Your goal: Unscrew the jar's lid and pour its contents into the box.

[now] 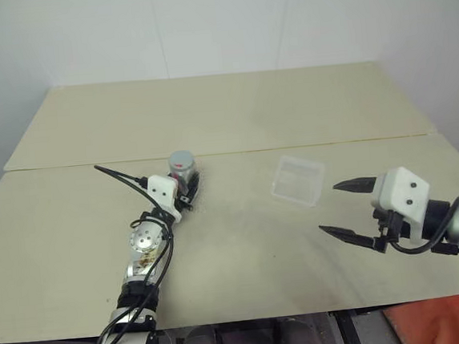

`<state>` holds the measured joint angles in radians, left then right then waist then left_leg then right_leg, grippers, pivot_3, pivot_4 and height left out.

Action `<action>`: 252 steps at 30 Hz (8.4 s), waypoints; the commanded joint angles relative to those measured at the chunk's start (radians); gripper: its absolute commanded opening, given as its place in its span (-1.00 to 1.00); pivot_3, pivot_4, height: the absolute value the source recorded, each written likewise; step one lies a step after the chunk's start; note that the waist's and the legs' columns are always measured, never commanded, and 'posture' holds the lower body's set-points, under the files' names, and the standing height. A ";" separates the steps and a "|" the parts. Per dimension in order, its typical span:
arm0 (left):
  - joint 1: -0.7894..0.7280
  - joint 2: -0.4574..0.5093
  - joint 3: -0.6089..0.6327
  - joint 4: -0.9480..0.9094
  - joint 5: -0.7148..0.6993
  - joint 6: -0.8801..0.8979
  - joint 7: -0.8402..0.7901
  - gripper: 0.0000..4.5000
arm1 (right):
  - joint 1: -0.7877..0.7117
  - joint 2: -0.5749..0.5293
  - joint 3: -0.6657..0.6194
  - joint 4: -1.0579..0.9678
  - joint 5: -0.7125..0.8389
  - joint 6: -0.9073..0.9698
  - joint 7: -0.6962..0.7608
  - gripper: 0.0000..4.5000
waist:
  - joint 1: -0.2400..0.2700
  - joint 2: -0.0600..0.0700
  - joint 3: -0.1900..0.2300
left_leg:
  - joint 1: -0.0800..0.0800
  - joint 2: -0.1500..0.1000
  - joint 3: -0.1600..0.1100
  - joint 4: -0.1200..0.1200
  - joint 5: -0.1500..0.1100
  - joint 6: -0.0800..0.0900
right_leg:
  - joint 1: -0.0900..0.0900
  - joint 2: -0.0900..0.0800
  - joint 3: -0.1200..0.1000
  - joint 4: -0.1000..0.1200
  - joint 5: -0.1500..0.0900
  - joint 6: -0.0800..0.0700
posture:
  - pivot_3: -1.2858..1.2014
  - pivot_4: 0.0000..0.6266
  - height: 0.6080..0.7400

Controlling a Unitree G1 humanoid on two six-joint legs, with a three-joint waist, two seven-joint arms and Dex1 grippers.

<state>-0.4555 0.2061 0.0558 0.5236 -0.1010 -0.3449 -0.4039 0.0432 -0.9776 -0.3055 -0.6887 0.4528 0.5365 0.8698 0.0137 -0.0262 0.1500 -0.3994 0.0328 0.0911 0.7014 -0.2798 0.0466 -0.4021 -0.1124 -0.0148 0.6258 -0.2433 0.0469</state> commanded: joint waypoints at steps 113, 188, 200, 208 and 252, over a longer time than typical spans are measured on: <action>0.122 -0.004 -0.230 -0.622 -0.147 0.358 -0.315 -0.12 | -0.840 0.593 0.438 0.883 0.039 -0.300 0.522 0.27 | -0.006 0.001 0.000 | -0.005 0.001 -0.002 0.001 0.001 -0.002 | -0.003 0.002 -0.001 0.002 0.000 0.000 | 0.03 -0.52 1.00; 0.077 -0.052 -0.212 -0.537 -0.072 0.302 -0.203 -0.12 | -0.387 0.870 0.596 -0.006 -0.381 0.141 -0.796 0.98 | -0.012 0.001 0.000 | -0.015 0.000 0.000 0.001 0.007 -0.008 | -0.018 0.001 0.000 0.005 0.001 0.000 | 0.03 -0.52 1.00; 0.078 -0.057 -0.209 -0.537 -0.078 0.305 -0.203 -0.12 | -0.388 0.890 0.573 0.004 -0.386 0.172 -0.776 0.57 | -0.014 0.001 0.000 | -0.015 0.000 0.000 0.001 0.007 -0.009 | -0.018 0.001 0.000 0.005 0.001 0.000 | 0.03 -0.52 1.00; 0.075 -0.060 -0.211 -0.529 -0.079 0.303 -0.208 -0.12 | -0.395 0.899 0.552 0.008 -0.395 0.182 -0.783 0.24 | -0.016 0.001 0.000 | -0.015 0.000 0.000 0.001 0.008 -0.010 | -0.018 0.001 0.000 0.005 0.001 0.000 | 0.03 -0.52 1.00; 0.087 -0.052 -0.236 -0.570 -0.141 0.327 -0.289 -0.12 | -1.087 0.562 0.518 1.232 0.102 -0.369 0.745 0.39 | -0.024 0.001 0.000 | -0.015 0.001 0.001 0.002 0.009 -0.011 | -0.016 0.002 0.000 0.009 0.001 0.000 | 0.03 -0.52 1.00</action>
<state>-0.3509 0.1652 -0.1663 -0.0227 -0.2463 -0.0144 -0.7000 -1.0116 -0.4408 0.2065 0.5548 0.5341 0.1421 1.5493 -0.0106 -0.0248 0.1498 -0.4141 0.0340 0.0920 0.7034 -0.2712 0.0357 -0.4187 -0.1108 -0.0146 0.6355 -0.2421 0.0472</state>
